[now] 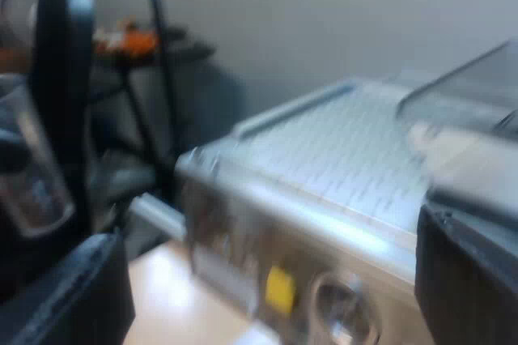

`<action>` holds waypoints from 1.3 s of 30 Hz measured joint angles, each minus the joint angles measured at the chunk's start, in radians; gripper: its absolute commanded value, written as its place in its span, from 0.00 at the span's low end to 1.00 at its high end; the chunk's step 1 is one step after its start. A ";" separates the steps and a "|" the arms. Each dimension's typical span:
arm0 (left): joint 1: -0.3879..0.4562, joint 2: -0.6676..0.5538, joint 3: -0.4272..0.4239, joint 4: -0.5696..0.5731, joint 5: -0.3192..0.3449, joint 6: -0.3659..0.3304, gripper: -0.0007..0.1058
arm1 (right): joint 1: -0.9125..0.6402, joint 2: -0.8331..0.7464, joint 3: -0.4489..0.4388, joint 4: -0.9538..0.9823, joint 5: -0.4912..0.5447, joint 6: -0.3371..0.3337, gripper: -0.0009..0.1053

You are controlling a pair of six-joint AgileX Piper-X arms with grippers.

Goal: Pour the beans into the coffee machine

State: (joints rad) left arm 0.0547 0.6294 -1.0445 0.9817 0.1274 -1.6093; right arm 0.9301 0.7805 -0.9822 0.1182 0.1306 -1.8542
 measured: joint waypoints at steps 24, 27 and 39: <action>-0.278 0.204 -0.335 -0.003 -0.003 0.046 0.14 | 0.000 -0.067 -0.001 -0.216 0.415 -0.226 0.71; -0.332 0.285 -0.419 -0.001 -0.013 0.084 0.14 | 0.000 -0.067 -0.001 -0.219 0.434 -0.226 0.71; -0.382 0.576 -0.685 -0.049 -0.015 0.094 0.14 | 0.000 -0.067 -0.001 -0.219 0.437 -0.226 0.71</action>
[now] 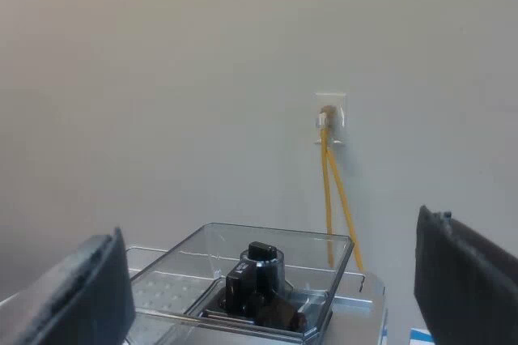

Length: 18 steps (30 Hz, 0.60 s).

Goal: Pour the beans into the coffee machine

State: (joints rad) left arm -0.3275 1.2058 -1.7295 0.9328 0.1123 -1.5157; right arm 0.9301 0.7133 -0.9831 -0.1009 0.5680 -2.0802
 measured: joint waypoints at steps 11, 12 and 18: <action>-0.014 0.184 -0.134 -0.052 0.095 0.003 0.14 | 0.000 0.000 0.000 0.002 0.000 0.000 0.71; -0.024 0.205 -0.155 -0.055 0.098 0.003 0.14 | 0.000 0.000 0.000 0.007 0.000 0.000 0.71; -0.056 0.317 -0.279 -0.068 0.072 0.003 0.14 | 0.000 0.000 0.000 0.025 0.000 0.000 0.71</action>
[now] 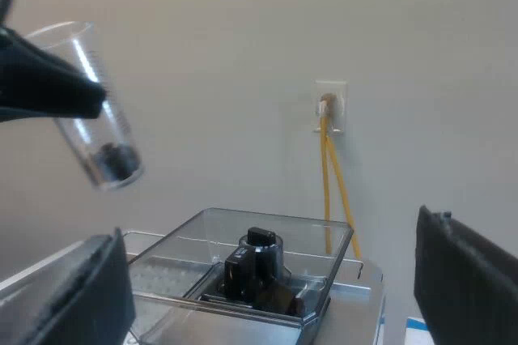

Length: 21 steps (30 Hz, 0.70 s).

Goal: Pour the beans into the coffee machine

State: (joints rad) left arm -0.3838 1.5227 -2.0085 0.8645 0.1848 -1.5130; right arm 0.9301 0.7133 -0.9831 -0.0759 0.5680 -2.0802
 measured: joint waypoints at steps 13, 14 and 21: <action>0.000 0.184 -0.147 -0.004 -0.032 0.032 0.14 | 0.000 0.000 0.000 0.008 0.000 0.000 0.71; 0.000 0.187 -0.147 -0.004 -0.032 0.034 0.14 | 0.000 0.000 0.000 0.009 0.000 0.000 0.71; 0.000 0.213 -0.147 -0.007 -0.041 0.173 0.14 | 0.000 0.000 0.000 0.013 0.000 0.000 0.71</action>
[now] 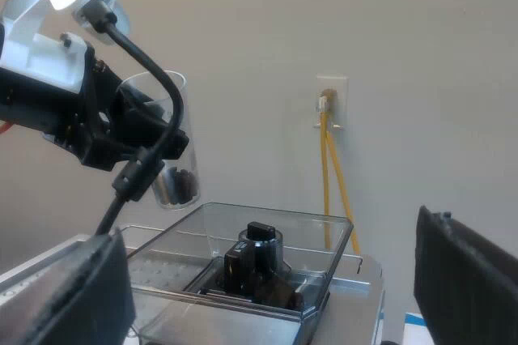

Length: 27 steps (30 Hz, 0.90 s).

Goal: Pour the beans into the coffee machine

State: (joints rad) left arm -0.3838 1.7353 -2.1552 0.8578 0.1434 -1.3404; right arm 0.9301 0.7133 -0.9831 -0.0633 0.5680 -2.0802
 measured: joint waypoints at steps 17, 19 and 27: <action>-0.139 0.002 0.005 0.009 -0.329 0.458 0.14 | 0.000 0.000 0.000 0.000 0.000 0.000 0.71; -0.148 0.002 0.005 0.009 -0.352 0.482 0.14 | 0.000 0.000 0.000 0.000 0.000 0.000 0.71; -0.193 0.002 0.005 0.005 -0.453 0.704 0.14 | 0.000 0.000 0.000 0.000 0.000 0.021 0.71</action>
State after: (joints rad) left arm -0.5770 1.7375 -2.1506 0.8629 -0.3092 -0.6364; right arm 0.9301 0.7133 -0.9831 -0.0633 0.5680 -2.0590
